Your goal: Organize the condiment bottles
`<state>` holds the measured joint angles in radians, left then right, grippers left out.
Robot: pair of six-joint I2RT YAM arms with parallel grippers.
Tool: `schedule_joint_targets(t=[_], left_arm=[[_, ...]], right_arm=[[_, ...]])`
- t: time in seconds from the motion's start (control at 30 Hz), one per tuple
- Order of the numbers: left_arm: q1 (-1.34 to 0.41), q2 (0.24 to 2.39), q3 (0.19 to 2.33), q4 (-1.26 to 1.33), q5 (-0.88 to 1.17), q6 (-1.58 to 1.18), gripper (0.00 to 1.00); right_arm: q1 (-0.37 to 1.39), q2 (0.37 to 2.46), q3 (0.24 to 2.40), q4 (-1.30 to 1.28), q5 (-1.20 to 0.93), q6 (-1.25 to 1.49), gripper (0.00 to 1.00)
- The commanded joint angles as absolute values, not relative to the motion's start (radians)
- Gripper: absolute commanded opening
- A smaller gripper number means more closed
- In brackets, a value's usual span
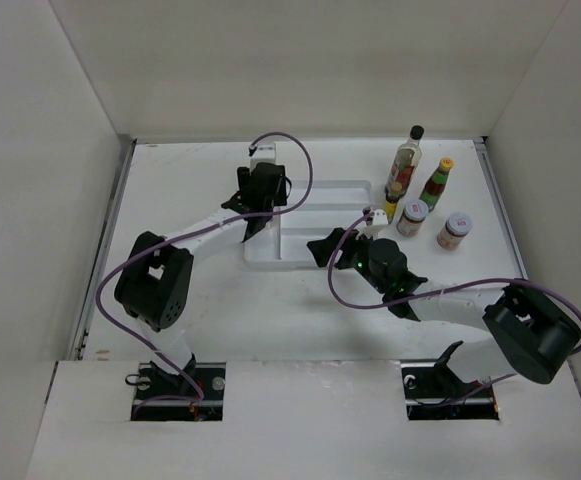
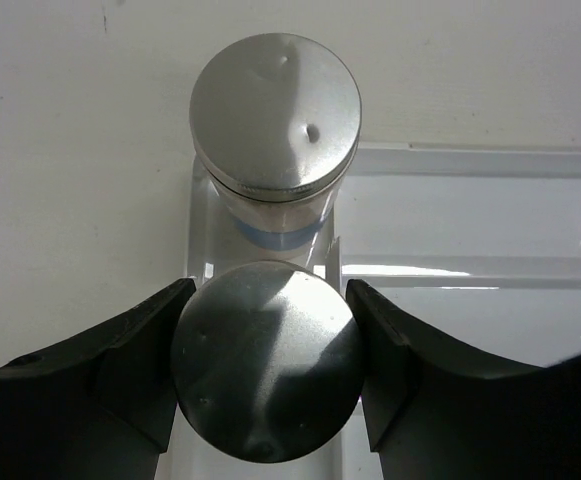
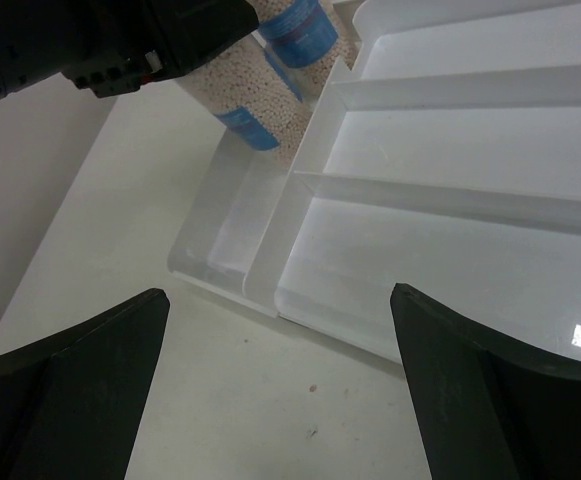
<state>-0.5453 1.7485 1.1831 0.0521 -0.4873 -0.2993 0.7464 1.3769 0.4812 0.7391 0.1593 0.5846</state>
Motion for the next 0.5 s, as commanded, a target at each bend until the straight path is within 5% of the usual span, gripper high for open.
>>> schedule_joint_targets(t=[0.0,0.07,0.3,0.47], left_arm=[[-0.53,1.746,1.189,0.169,-0.52,-0.293,0.37],[-0.527,1.746,1.178,0.19,-0.529,-0.293,0.39],[-0.536,1.727,1.158,0.207,-0.506,-0.293,0.8],[-0.544,1.594,1.069,0.242,-0.512,-0.302,0.97]], right_arm=[[0.742,1.378,0.502,0.765,0.146,0.591,1.0],[0.742,1.382,0.502,0.765,0.146,0.591,1.0],[0.74,1.384,0.503,0.765,0.144,0.587,1.0],[0.742,1.379,0.508,0.765,0.144,0.566,0.94]])
